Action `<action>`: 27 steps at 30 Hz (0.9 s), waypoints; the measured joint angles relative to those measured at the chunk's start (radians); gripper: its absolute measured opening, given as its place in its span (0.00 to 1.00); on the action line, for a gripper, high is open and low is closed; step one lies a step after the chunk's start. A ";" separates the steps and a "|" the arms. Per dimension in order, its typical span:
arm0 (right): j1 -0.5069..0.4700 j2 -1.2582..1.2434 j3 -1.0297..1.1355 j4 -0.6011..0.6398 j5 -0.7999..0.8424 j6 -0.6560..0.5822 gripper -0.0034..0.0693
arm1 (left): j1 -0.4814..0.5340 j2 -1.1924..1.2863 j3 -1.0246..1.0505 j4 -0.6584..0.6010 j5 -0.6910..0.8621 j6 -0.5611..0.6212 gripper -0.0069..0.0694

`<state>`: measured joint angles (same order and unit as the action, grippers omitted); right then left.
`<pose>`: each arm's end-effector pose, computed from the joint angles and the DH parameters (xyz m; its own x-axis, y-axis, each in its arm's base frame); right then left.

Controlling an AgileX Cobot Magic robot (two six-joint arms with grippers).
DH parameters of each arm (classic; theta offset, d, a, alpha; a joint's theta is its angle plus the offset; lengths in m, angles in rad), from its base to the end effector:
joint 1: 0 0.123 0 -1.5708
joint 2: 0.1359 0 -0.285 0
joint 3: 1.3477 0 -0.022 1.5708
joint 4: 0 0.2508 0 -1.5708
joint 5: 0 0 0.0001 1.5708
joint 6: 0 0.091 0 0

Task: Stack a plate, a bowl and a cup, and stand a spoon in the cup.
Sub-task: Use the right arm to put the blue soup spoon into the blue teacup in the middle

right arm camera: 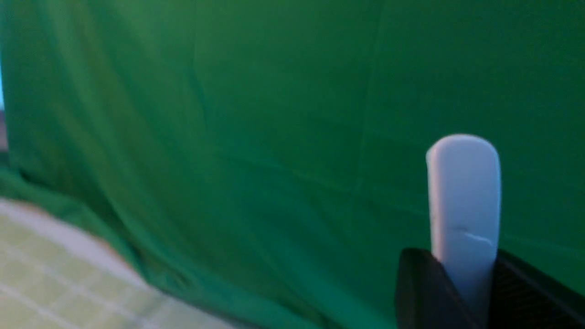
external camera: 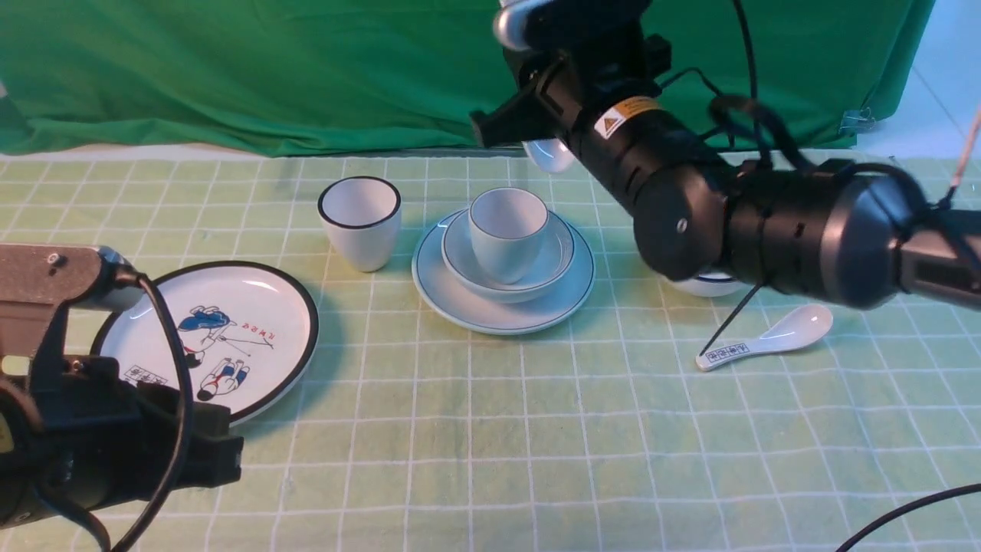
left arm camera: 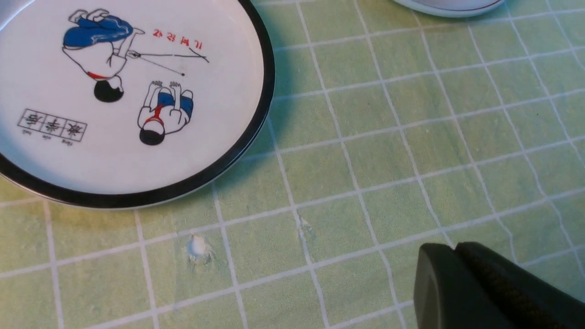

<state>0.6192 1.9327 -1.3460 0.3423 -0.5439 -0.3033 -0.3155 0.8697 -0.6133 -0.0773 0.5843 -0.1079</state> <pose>0.3808 0.2520 0.2741 0.0181 0.0040 -0.9998 -0.4300 0.9028 -0.0042 0.1553 -0.0548 0.2809 -0.6981 0.0476 -0.7144 0.2231 0.9626 -0.1540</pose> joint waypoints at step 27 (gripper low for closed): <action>-0.095 0.267 0.005 -0.333 -0.252 0.384 0.31 | 0.000 0.000 0.000 -0.001 0.000 0.000 0.11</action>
<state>0.5244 2.1999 -1.3414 0.0094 -0.7958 0.0807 -0.3155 0.8697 -0.6133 -0.0785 0.5843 -0.1079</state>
